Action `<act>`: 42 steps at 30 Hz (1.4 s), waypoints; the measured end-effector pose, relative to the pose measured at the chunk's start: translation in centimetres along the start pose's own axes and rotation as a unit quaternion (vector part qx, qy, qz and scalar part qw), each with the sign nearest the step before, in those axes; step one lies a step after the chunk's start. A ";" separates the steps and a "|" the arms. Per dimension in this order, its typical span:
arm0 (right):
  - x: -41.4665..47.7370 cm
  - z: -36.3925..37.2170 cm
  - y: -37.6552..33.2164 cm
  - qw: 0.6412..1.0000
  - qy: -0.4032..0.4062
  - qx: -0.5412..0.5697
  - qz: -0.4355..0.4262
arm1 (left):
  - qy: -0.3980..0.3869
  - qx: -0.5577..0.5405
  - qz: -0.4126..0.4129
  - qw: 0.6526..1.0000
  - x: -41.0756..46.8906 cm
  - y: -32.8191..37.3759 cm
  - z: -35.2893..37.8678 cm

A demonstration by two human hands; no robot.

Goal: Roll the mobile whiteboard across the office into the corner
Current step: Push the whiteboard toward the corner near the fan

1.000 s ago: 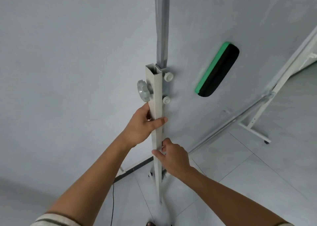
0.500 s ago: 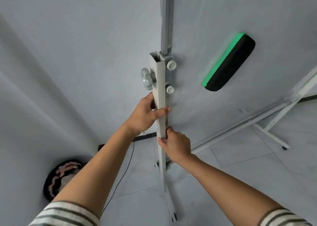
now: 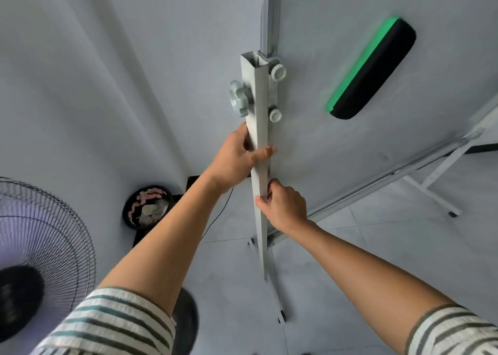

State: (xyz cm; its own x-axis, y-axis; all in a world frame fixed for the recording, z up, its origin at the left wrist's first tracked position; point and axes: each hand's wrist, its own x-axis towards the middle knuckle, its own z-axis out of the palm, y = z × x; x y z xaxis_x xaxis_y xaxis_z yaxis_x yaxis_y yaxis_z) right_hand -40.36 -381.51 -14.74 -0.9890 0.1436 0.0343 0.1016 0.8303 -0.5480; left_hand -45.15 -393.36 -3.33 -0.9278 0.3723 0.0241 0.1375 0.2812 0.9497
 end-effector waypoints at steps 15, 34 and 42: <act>-24.0 0.3 -2.4 0.984 -0.126 0.026 -0.121 | 0.195 0.047 -0.061 0.978 -27.9 2.2 4.5; -53.6 3.5 -8.8 0.970 -0.160 0.009 -0.180 | 0.247 0.067 -0.049 0.966 -60.0 2.8 4.7; -63.7 4.6 -11.9 0.966 -0.185 0.006 -0.183 | 0.263 0.073 -0.045 0.961 -71.1 2.9 4.3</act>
State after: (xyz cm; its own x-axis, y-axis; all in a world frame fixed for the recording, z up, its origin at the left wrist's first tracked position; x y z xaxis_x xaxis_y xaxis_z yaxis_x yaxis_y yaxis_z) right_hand 20.91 -403.05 -14.27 -0.9292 -0.3623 -0.0728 -0.2609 0.7828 -0.5650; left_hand 22.67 -415.21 -3.68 -0.9799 -0.1471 0.1347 0.0600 0.4265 0.9025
